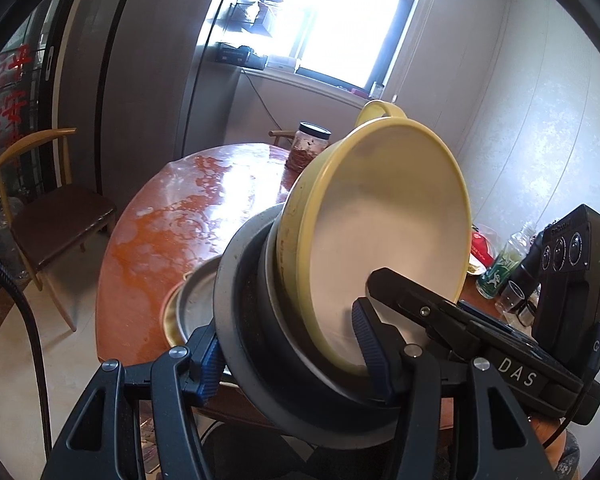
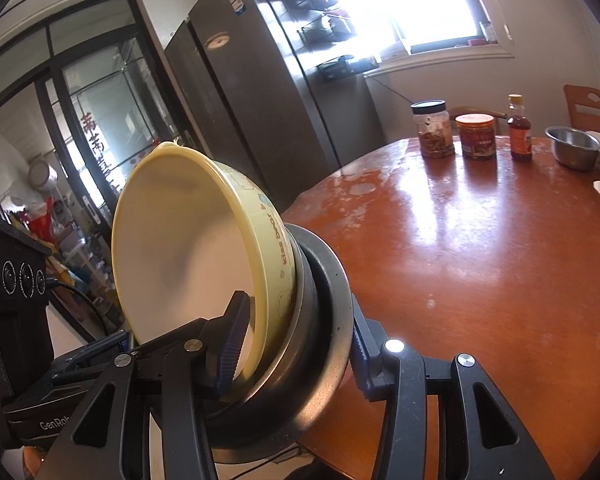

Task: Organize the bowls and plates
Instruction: 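Lift the nested basin and bowls with both grippers toward the plate stack, then lower the nested basin and bowls onto the orange plate stack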

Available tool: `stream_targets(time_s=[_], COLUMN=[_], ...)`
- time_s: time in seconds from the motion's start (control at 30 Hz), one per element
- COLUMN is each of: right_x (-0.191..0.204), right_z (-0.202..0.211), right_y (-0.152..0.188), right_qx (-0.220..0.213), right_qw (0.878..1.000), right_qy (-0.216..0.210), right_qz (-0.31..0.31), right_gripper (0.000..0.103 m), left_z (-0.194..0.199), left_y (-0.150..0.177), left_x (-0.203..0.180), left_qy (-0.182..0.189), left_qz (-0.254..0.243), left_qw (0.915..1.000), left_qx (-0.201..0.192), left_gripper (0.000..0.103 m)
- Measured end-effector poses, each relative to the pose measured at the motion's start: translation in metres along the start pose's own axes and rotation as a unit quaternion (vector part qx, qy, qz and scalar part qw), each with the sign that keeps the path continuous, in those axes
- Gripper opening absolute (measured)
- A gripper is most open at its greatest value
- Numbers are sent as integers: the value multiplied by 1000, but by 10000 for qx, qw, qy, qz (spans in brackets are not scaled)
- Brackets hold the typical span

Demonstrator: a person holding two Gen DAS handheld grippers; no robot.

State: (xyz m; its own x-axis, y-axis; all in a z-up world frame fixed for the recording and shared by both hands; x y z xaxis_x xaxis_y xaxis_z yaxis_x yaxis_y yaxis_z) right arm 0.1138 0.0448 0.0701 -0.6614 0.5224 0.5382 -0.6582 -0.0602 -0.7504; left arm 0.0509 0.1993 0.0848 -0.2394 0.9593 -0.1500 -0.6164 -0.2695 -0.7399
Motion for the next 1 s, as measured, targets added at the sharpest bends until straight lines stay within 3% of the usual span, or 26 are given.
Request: stream_targets(time_s=[0.57,1.0], right_x=[-11,-17], right_z=[-65,-85], right_y=[-3,4], right_qx=[387,551], right_qw=[9992,9983], right_qy=[40,126], right_qz=[-105,-149], right_gripper=[48,48], left_z=[-50,-67], left_y=[-6,2], left_x=[33,36], left_qy=[-13,29], left_qz=[231,299], left_qw=[9992,9984], left_qx=[317,469], left_gripper=[58,58])
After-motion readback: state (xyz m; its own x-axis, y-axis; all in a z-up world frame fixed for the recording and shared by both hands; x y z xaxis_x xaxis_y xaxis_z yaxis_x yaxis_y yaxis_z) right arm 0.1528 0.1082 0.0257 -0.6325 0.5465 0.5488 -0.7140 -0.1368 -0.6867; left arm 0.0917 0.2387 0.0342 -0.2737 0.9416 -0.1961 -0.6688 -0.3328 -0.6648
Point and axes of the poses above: each gripper's, at about its wrist camera, not at the fingertips, and z roughly against the way its jaws point, x to its left, y to its underside, the point moved 2 cm from there along -z, roughly the way its jaws point, and after that the axes turned 14 degrees about -y, right-handed, at the moved point
